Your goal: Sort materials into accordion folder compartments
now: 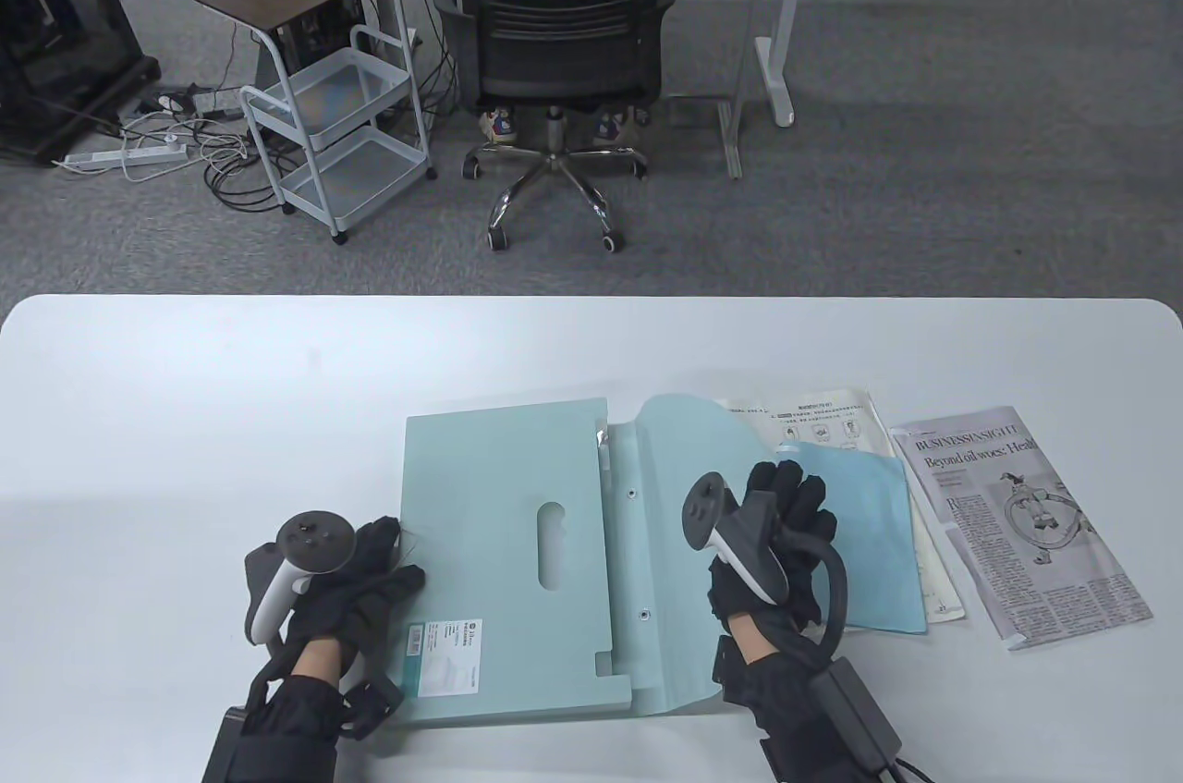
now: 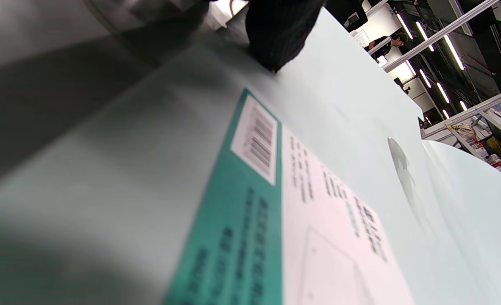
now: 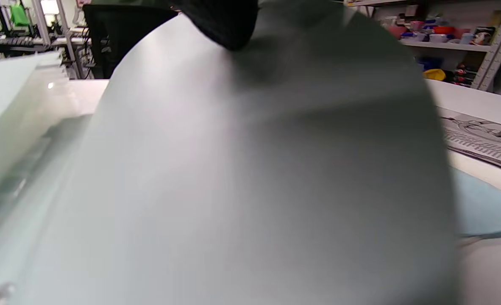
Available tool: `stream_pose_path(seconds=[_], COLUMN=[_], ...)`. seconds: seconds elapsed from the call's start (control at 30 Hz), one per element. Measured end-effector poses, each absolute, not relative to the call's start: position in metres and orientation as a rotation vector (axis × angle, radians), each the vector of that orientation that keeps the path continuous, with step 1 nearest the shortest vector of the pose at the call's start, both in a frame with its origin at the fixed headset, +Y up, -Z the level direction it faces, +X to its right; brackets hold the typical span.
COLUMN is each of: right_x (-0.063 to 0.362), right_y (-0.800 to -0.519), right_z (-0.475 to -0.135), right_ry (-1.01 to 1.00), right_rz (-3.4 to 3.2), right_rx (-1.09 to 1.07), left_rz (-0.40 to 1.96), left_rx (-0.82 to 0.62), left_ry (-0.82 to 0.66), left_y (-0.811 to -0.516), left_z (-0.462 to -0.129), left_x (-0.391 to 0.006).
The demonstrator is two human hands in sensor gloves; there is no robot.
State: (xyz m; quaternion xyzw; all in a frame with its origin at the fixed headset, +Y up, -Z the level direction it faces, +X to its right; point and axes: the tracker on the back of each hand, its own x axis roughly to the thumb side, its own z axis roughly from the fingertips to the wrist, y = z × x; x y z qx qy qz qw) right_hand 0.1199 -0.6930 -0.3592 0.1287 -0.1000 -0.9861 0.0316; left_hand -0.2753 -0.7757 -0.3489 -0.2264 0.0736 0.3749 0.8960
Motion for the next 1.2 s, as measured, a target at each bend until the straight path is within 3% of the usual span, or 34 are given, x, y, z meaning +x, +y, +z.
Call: stream_pose_path(seconds=[0.13, 0.4, 0.6, 0.9, 1.2], right_x=[0.113, 0.140, 0.140, 0.141, 0.142], right_y=[-0.715, -0.749, -0.756, -0.766, -0.767], right_z=[-0.366, -0.374, -0.369, -0.366, -0.364], right_ry=[-0.502, -0.821, -0.673, -0.671, -0.671], right_rz=[-3.015, -3.355, -3.325, -3.327, -3.353], right_rx=[0.368, 0.537, 0.478, 0.481, 0.477], left_rz=[0.772, 0.765, 0.758, 0.729, 0.737], left_rx=[-0.467, -0.463, -0.462, -0.414, -0.278], left_ry=[0.154, 0.157, 0.160, 0.177, 0.290], left_y=[-0.776, -0.775, -0.775, -0.774, -0.765], left_z=[-0.349, -0.350, -0.350, -0.349, -0.342], left_x=[-0.275, -0.276, -0.276, -0.279, -0.299])
